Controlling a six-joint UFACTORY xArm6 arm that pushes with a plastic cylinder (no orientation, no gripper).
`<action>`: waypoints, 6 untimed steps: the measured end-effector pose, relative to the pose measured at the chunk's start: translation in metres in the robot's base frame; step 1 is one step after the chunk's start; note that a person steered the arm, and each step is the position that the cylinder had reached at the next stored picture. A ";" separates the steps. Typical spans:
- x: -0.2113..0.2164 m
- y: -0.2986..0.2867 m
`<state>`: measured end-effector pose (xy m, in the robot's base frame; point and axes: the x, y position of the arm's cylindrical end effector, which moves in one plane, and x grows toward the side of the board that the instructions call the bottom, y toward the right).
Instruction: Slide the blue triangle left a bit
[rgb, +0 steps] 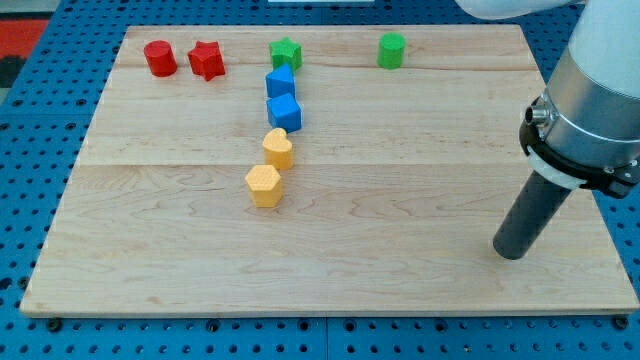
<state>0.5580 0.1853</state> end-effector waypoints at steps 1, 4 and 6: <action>0.000 0.000; -0.188 -0.057; -0.223 -0.189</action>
